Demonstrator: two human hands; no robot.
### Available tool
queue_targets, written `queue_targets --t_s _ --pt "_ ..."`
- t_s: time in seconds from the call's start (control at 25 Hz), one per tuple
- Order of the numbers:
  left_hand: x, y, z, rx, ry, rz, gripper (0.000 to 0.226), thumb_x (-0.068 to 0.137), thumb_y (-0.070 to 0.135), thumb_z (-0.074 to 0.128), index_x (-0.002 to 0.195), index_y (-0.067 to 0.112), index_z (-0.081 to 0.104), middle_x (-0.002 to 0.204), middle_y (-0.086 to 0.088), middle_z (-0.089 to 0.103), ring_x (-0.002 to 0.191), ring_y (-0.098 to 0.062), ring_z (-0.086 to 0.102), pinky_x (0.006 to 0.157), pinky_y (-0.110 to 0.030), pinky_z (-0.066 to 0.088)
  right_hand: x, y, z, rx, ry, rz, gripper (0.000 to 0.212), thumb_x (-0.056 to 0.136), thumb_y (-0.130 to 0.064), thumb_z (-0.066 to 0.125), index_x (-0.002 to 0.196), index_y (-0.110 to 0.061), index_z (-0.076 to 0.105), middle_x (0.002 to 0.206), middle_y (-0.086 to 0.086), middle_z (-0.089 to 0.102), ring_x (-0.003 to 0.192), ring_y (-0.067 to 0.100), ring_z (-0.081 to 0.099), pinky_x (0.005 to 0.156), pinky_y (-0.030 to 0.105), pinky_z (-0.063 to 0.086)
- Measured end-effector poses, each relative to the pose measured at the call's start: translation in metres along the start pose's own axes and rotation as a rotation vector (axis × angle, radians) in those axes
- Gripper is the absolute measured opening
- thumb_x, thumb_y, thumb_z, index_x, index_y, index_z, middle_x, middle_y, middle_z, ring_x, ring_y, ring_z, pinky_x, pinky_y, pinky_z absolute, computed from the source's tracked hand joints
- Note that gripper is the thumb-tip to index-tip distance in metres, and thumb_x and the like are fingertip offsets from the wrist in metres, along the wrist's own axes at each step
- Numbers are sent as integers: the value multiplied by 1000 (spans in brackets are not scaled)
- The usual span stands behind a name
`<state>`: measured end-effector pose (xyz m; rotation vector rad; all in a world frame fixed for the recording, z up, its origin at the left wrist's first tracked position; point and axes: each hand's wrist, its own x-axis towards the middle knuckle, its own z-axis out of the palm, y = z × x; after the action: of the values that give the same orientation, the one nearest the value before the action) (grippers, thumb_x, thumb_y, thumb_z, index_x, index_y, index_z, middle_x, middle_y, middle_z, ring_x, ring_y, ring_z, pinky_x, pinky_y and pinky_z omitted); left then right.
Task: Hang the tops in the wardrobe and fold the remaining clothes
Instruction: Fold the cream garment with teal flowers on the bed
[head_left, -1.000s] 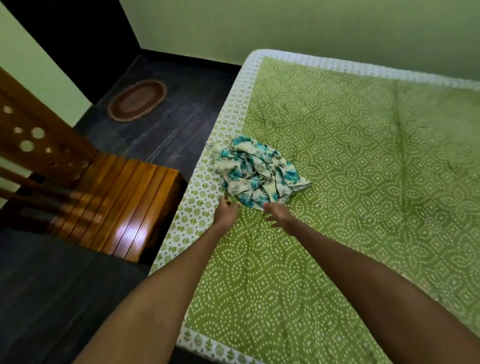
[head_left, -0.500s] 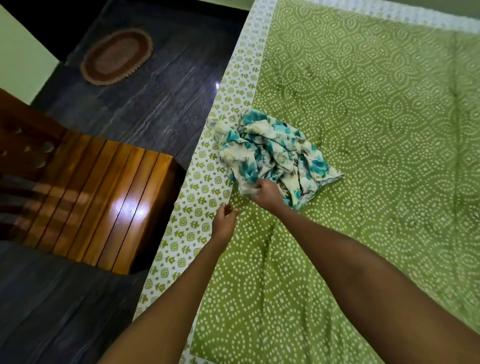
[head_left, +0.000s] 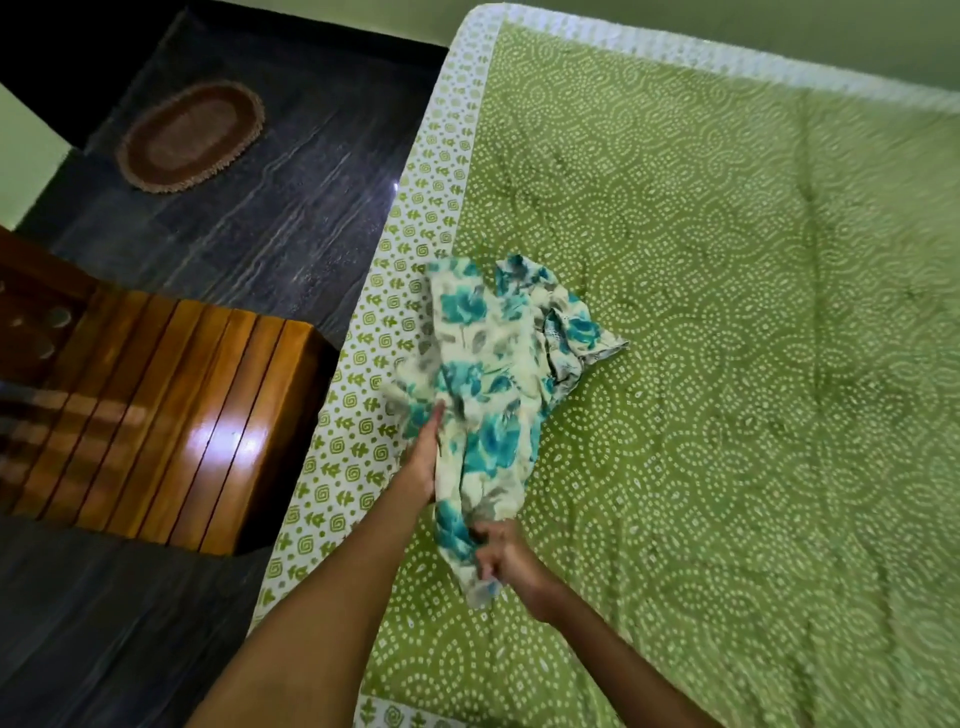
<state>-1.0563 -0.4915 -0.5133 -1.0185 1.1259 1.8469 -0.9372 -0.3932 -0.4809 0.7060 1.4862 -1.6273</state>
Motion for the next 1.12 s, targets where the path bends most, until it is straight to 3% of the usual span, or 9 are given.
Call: queue_targets --t_s 0.12,0.28,0.4,0.48,0.56,0.68,0.8,1.0,1.12 --pt "-26 -16 12 73 -48 -59 34 94 32 44 100 4 61 70 -12 71 70 -28 68 63 -32 55 -29 9 -33 -30 22 -114 23 73 -7 54 85 10 64 65 5 61 50 1 54 55 18 41" --pt "-85 -10 28 120 -218 -29 58 48 37 88 87 -1 70 70 -20 70 51 -21 66 45 -25 51 -25 -1 -78 604 354 -10 35 97 -34 39 89 -7 61 86 12 62 77 21 58 67 30 45" --pt "-124 -20 39 331 -185 26 49 95 26 49 127 -11 48 81 -24 64 39 -10 60 44 -20 48 -44 -25 -76 850 140 -46 60 97 -47 31 95 -4 73 97 18 70 84 29 69 72 40 58" --pt "-153 -25 51 420 -241 -8 41 102 24 28 130 -1 45 83 -7 65 45 -6 63 47 -16 50 -60 -43 -77 975 56 -222 68 103 -34 20 81 -3 77 87 15 73 73 27 71 57 35 58" --pt "-168 -30 53 484 -289 6 39 97 37 39 120 9 53 110 -4 63 71 -11 71 66 -20 55 -83 -67 -82 1029 -23 -467 53 99 -30 28 102 0 71 109 19 67 96 32 67 80 39 56" --pt "-170 -32 46 345 -194 145 61 87 57 49 123 9 60 118 -17 64 106 -32 63 94 -46 49 -131 -97 -96 962 -5 -563 73 61 -49 72 124 -16 62 128 15 59 115 35 57 99 52 44" --pt "-172 -26 60 228 -59 320 52 94 49 45 115 5 64 112 -19 66 100 -33 65 92 -50 50 -187 -113 -118 886 -36 -668 82 35 -43 88 110 -15 70 120 13 64 108 31 61 93 47 49" --pt "-181 -12 82 606 237 375 45 98 36 45 127 2 52 109 -15 61 91 -29 60 76 -36 51 -255 -133 -138 527 265 -702 37 92 -20 51 122 1 58 78 6 69 86 33 59 83 37 45" --pt "-213 -12 117 945 247 571 60 92 37 56 138 2 40 136 -16 48 122 -32 48 94 -36 42 -278 -135 -147 270 395 -679 33 99 -4 34 114 22 49 68 15 61 85 42 52 71 30 45"
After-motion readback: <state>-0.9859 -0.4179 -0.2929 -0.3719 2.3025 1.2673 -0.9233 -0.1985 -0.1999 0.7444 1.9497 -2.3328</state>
